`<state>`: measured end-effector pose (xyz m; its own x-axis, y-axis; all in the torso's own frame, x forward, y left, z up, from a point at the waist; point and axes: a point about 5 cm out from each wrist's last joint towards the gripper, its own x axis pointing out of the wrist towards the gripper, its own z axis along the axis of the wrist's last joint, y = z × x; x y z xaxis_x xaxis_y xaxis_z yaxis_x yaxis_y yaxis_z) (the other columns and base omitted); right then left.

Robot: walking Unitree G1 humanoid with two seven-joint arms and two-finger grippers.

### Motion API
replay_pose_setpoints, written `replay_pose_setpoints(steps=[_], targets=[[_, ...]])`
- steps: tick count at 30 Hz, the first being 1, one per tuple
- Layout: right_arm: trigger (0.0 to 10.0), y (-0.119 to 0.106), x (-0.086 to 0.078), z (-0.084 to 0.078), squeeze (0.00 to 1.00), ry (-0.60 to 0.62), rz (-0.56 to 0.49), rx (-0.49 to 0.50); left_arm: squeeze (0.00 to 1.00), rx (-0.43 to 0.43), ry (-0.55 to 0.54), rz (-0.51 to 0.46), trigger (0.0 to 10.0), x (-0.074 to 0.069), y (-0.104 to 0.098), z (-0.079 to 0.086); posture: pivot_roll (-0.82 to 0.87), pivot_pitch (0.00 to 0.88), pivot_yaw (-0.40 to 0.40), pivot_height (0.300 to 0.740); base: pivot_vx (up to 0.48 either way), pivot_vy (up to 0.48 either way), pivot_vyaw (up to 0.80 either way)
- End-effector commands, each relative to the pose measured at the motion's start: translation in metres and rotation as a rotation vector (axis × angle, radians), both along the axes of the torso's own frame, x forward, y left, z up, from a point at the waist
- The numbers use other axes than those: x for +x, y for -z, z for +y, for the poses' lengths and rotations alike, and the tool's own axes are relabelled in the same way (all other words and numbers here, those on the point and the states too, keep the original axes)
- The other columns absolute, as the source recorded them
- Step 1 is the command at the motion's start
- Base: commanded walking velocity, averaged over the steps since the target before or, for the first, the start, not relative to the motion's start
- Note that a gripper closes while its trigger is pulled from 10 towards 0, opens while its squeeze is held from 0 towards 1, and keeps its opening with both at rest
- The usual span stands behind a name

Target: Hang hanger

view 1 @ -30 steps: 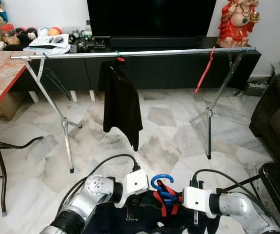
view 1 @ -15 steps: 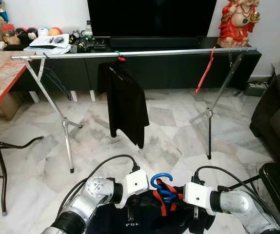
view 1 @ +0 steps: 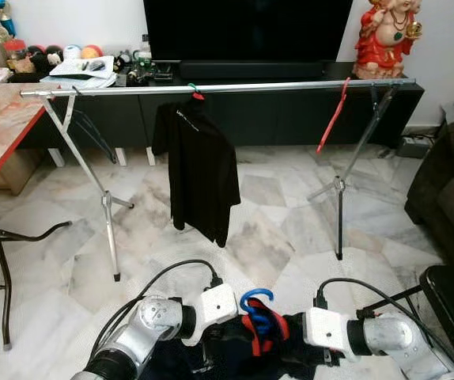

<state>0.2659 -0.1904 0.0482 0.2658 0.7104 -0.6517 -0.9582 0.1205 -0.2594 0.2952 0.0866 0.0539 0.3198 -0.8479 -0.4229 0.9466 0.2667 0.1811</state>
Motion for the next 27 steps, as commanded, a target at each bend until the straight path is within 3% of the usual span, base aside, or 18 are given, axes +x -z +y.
replay_pose_setpoints(steps=[1,3,5,6,12,17,19,21,23,24,25,27], targets=[[10.0,0.002,0.000,-0.005,1.00,0.025,-0.009,-0.027,0.00,0.008,-0.049,-0.067,0.0,0.009,-0.007,0.004,-0.03,0.055,-0.013,0.740,0.000,0.000,0.00],[10.0,-0.001,0.004,-0.007,1.00,0.072,-0.034,-0.015,0.00,0.013,-0.094,-0.084,0.0,0.011,-0.005,0.007,-0.03,0.055,-0.013,0.740,0.000,0.000,0.00],[10.0,-0.003,0.006,-0.008,0.56,0.097,-0.060,-0.007,0.00,0.019,-0.132,-0.103,0.0,0.014,-0.005,0.010,-0.03,0.055,-0.013,0.740,0.000,0.000,0.00],[10.0,-0.004,0.007,-0.008,0.00,0.110,-0.068,-0.002,0.00,0.025,-0.156,-0.115,0.0,0.015,-0.004,0.011,-0.03,0.061,-0.015,0.740,0.000,0.000,0.00],[10.0,-0.004,0.008,-0.009,0.00,0.182,-0.091,0.016,0.00,0.037,-0.290,-0.171,0.0,0.021,-0.002,0.020,-0.03,0.063,-0.015,0.740,0.000,0.000,0.00],[10.0,0.012,0.005,-0.018,0.00,0.375,-0.117,0.010,0.00,0.015,-0.472,-0.280,0.0,0.030,-0.007,0.029,-0.02,0.066,-0.010,0.740,0.000,0.000,0.00],[10.0,0.013,0.005,-0.020,0.00,0.399,-0.117,0.006,0.00,0.015,-0.485,-0.288,0.0,0.031,-0.007,0.030,-0.02,0.066,-0.010,0.740,0.000,0.000,0.00],[10.0,0.024,0.004,-0.026,0.00,0.546,-0.143,-0.016,0.00,0.040,-0.571,-0.344,0.0,0.033,-0.007,0.037,-0.03,0.069,-0.006,0.740,0.000,0.000,0.00],[10.0,0.040,0.000,-0.027,0.00,0.717,-0.128,-0.005,0.00,0.018,-0.669,-0.334,2.5,0.033,-0.004,0.043,-0.03,0.069,-0.006,0.740,0.000,0.000,0.00],[10.0,0.042,0.000,-0.027,0.00,0.731,-0.125,-0.003,0.00,0.014,-0.675,-0.328,2.5,0.033,-0.003,0.044,-0.03,0.069,-0.006,0.740,0.000,0.000,0.00],[10.0,0.048,-0.003,-0.026,0.00,0.788,-0.108,0.006,0.00,-0.001,-0.713,-0.291,9.9,0.032,0.000,0.046,-0.03,0.069,-0.001,0.740,0.000,0.000,0.00],[10.0,0.069,-0.014,-0.024,0.00,1.004,-0.045,0.049,0.00,-0.096,-0.836,-0.171,10.0,0.028,0.008,0.056,-0.03,0.065,0.007,0.740,0.000,0.000,0.00]])
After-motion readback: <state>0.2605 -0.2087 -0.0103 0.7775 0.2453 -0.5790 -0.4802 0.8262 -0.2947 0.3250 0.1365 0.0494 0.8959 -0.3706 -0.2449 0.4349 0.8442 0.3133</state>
